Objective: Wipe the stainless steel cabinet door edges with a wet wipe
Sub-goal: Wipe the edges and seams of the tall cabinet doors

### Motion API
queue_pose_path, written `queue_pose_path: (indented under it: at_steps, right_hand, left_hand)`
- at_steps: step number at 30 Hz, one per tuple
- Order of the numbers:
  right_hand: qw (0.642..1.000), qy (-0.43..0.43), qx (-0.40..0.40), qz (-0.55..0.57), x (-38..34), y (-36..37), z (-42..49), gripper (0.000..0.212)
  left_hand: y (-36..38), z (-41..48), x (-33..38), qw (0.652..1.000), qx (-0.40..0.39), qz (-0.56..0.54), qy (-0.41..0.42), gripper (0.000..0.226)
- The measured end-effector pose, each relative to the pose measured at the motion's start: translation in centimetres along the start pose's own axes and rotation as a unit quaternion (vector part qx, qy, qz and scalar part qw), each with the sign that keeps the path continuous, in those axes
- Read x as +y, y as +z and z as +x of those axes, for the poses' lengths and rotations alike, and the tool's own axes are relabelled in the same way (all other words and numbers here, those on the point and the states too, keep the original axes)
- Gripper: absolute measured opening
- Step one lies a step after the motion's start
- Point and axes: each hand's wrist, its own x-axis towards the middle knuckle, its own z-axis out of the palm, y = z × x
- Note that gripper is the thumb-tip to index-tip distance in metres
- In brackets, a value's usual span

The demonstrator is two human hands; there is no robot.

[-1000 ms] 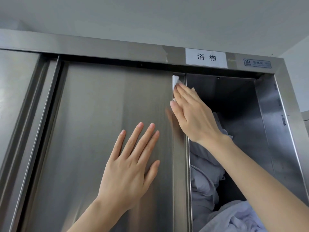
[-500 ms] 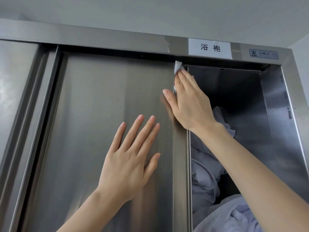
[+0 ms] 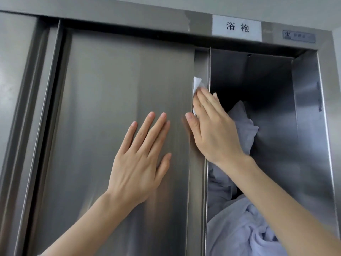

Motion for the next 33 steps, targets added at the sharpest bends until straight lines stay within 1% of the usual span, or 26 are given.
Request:
queue_pose_path:
  at_steps: [3,6,9,12,14,18,20,22,25,27,30,33]
  right_hand:
    - [0.998,-0.015,-0.033,-0.041,-2.1,0.2,-6.9,0.059]
    - [0.997,-0.019,-0.052,-0.055,-2.5,0.2,-9.0,0.059]
    - [0.998,0.006,-0.051,-0.033,-2.6,0.2,-8.2,0.059]
    - [0.997,0.066,-0.046,0.006,-4.3,0.8,-10.5,0.059]
    - [0.993,0.088,-0.062,0.037,-6.2,1.0,-14.9,0.058]
    - [0.987,0.07,-0.125,0.075,-8.8,0.2,-24.9,0.05]
    - [0.987,0.064,-0.127,0.074,-8.6,0.3,-25.4,0.049]
    - [0.989,0.077,-0.1,0.081,-8.0,0.6,-23.0,0.048]
    - [0.99,0.097,-0.064,0.084,-7.3,1.2,-19.9,0.047]
    - [0.988,0.109,-0.067,0.085,-7.9,1.3,-20.8,0.047]
    - [0.981,0.119,-0.128,0.089,-10.1,0.5,-26.5,0.046]
    - [0.979,0.082,-0.18,0.058,-11.0,-0.7,-30.8,0.043]
  left_hand:
    - [0.2,-4.3,1.4,1.0,-0.018,-0.004,0.022,0.06]
    - [0.4,-8.8,3.3,0.998,-0.039,-0.014,0.05,0.062]
    - [0.7,-11.6,4.4,0.996,-0.061,-0.022,0.065,0.064]
    - [0.6,-12.1,4.6,0.996,-0.056,-0.023,0.06,0.062]
    - [0.4,-11.9,4.6,0.996,-0.058,-0.029,0.059,0.062]
    - [0.1,-14.1,4.7,0.993,-0.09,-0.036,0.062,0.062]
    - [0.0,-16.0,4.7,0.991,-0.105,-0.029,0.076,0.063]
    - [-0.1,-17.0,5.0,0.99,-0.116,-0.027,0.08,0.063]
    - [-0.1,-17.1,5.5,0.992,-0.112,-0.029,0.057,0.063]
    - [-0.1,-17.0,5.8,0.992,-0.109,-0.037,0.049,0.063]
    - [-0.5,-16.9,6.0,0.992,-0.11,-0.053,0.038,0.061]
    - [-0.7,-17.1,6.1,0.991,-0.117,-0.052,0.034,0.06]
